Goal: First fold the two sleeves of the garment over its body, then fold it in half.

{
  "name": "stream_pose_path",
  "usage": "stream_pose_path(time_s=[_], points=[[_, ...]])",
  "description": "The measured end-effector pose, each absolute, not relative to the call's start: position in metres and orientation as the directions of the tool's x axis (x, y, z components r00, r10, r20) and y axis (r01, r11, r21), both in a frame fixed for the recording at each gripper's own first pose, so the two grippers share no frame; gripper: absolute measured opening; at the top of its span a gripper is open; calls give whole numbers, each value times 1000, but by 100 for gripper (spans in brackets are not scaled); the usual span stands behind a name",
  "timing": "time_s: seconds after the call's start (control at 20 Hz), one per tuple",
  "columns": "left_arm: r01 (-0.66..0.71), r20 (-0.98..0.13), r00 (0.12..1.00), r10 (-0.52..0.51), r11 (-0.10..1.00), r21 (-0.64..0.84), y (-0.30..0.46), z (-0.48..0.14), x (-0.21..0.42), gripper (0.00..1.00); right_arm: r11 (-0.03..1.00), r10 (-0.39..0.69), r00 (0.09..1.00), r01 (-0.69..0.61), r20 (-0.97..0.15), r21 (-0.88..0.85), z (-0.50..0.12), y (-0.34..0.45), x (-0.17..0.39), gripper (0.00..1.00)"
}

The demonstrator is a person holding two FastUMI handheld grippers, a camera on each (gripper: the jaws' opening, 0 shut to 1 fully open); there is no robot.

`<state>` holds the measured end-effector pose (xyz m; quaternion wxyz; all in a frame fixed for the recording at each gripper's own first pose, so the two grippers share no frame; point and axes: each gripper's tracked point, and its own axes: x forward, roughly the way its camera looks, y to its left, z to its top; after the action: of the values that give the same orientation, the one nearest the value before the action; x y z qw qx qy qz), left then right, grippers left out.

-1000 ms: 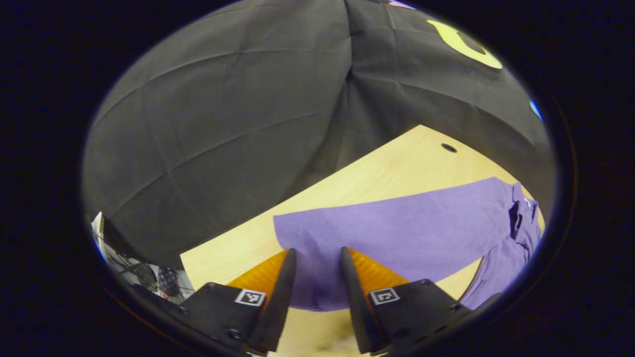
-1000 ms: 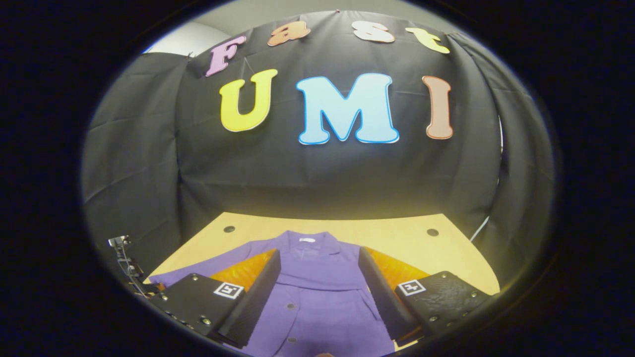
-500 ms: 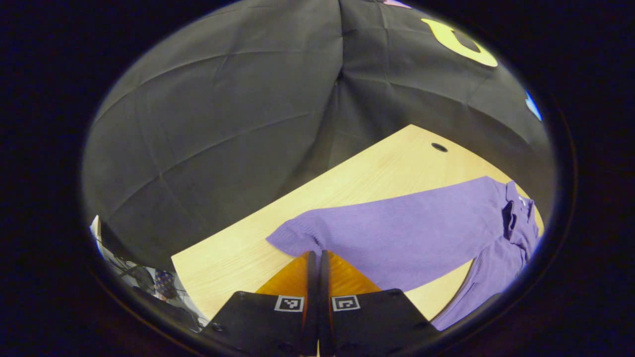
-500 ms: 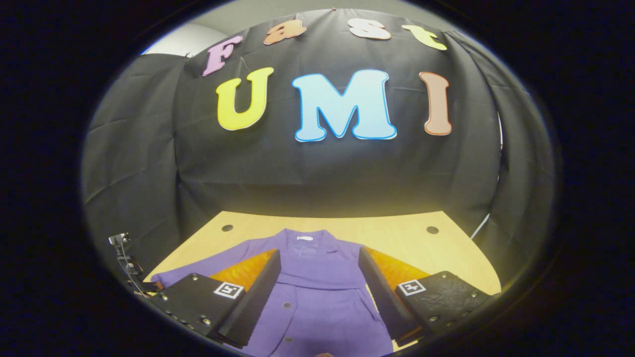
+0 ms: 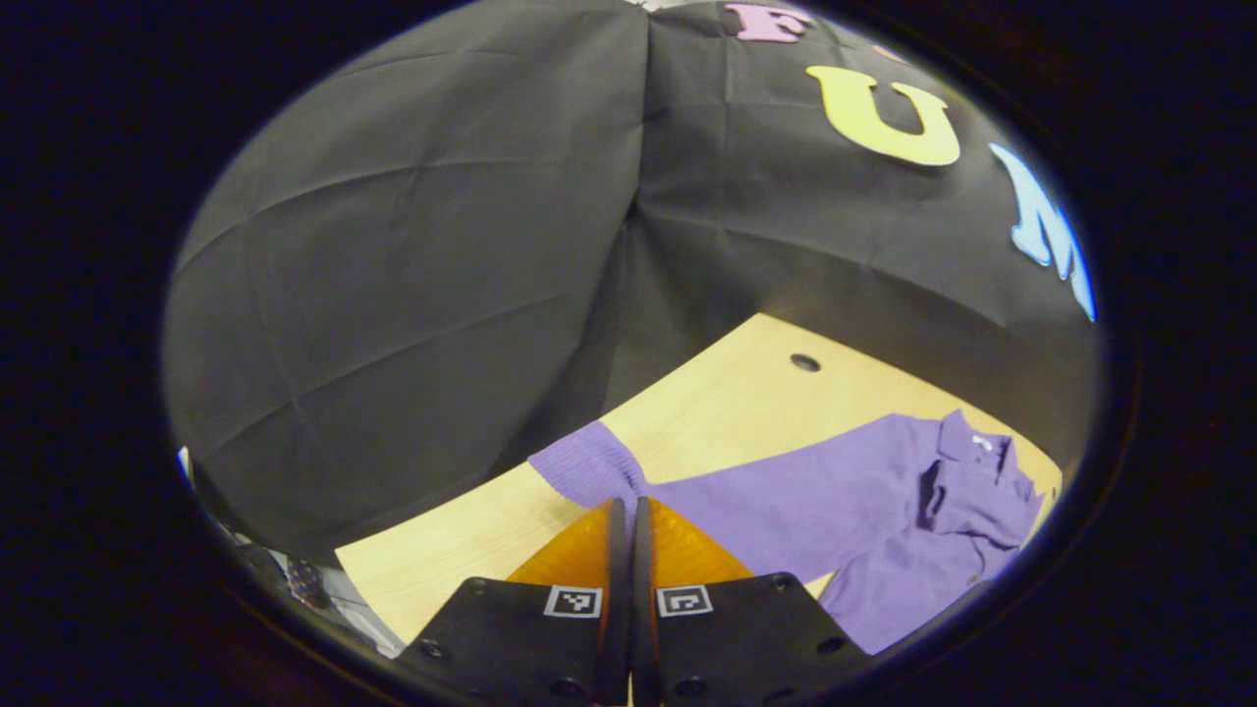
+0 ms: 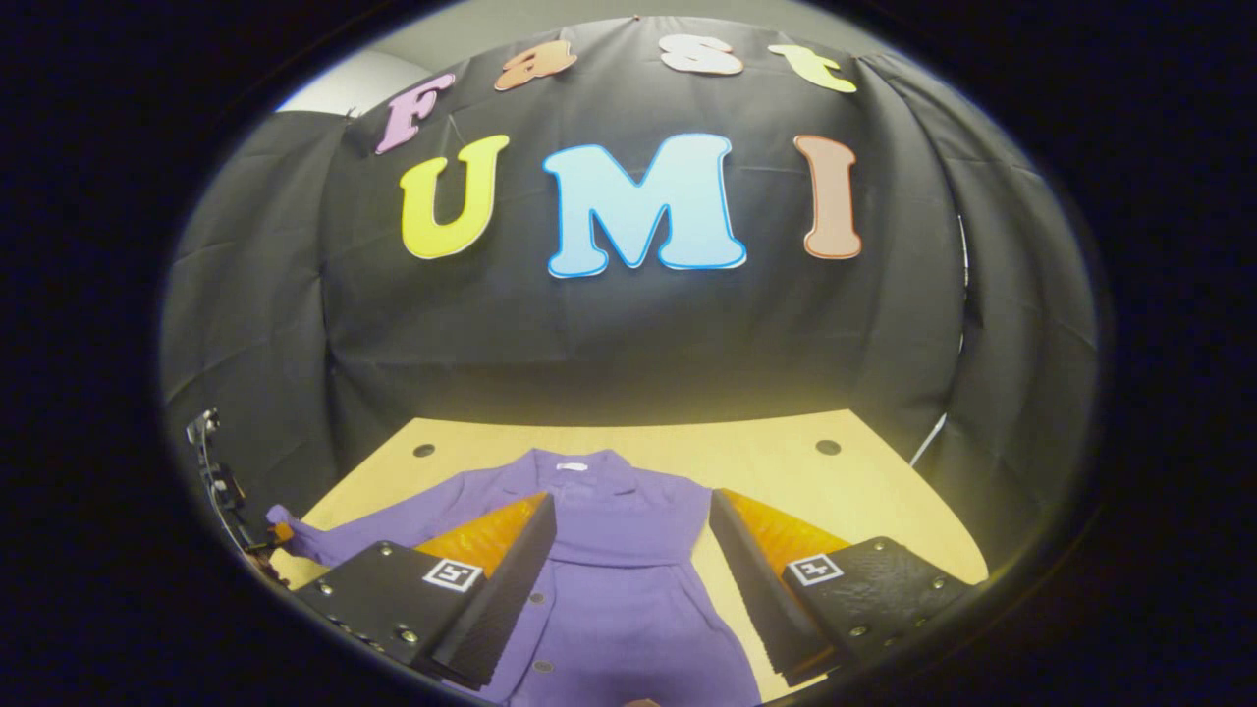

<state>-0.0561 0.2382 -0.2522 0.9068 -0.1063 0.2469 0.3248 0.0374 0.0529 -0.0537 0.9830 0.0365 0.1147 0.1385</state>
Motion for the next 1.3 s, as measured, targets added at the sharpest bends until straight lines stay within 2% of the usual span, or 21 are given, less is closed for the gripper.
stream_pose_path(time_s=[0.4,0.7,0.85,0.9,1.0,1.3], points=[[-413,-448,815,367,911,-7,114,-191,19,7,974,210,956,-186,-203,133,-72,6,43,97],[-161,-389,908,153,987,11,-20,-162,80,6,993,86,975,-66,-204,101,-85,-54,41,97],[-44,-368,928,53,999,31,-89,-159,107,7,990,62,972,-32,-227,134,-94,-75,34,97],[-10,-363,932,20,1000,30,-110,-160,115,7,992,43,970,-12,-238,128,-102,-85,34,100],[58,-359,932,-40,998,39,-152,-166,129,7,994,9,965,19,-262,104,-114,-101,32,97],[177,-389,908,-158,984,14,-249,-195,145,6,995,-38,946,64,-321,72,-143,-141,9,97]])
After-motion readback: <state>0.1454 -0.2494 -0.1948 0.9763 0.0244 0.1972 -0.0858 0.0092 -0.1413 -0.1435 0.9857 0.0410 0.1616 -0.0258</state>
